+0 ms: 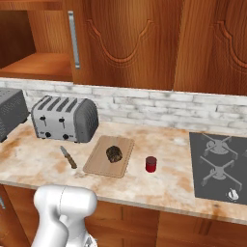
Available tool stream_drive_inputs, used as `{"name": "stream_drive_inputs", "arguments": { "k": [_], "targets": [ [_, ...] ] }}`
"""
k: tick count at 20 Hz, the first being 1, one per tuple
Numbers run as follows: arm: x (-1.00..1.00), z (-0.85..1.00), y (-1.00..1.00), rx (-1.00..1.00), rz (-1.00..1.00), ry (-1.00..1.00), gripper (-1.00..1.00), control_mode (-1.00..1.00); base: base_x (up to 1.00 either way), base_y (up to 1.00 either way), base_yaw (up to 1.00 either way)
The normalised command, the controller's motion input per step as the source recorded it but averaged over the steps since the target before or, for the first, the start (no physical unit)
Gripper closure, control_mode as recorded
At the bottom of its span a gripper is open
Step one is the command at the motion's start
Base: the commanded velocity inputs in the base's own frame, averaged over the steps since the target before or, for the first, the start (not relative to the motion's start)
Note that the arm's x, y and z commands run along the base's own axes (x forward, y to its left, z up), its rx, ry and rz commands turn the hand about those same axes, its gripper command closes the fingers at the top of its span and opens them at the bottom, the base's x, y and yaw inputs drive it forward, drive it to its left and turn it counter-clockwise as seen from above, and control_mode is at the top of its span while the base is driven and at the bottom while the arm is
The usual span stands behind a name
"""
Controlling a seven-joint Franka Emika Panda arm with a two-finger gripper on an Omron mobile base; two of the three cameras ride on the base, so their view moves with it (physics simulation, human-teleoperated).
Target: Pick the bread, place it on the cutting board, pick the jam, place it on the counter, and close the cabinet.
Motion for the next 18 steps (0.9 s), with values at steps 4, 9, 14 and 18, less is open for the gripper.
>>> {"name": "stream_drive_inputs", "arguments": {
  "k": [4,9,14,18],
  "targets": [
    [-0.41,0.0,0.23,0.0,0.11,0.0,-1.0,-1.0,0.0,0.0,0.0],
    [-0.41,0.0,0.26,0.0,0.09,0.0,-1.0,-1.0,0.0,0.0,0.0],
    [-0.41,0.0,0.24,0.0,0.09,0.0,-1.0,-1.0,0.0,0.0,0.0],
    [-0.42,0.0,0.22,0.0,0.09,0.0,-1.0,-1.0,0.0,0.0,0.0]
  ]
}}
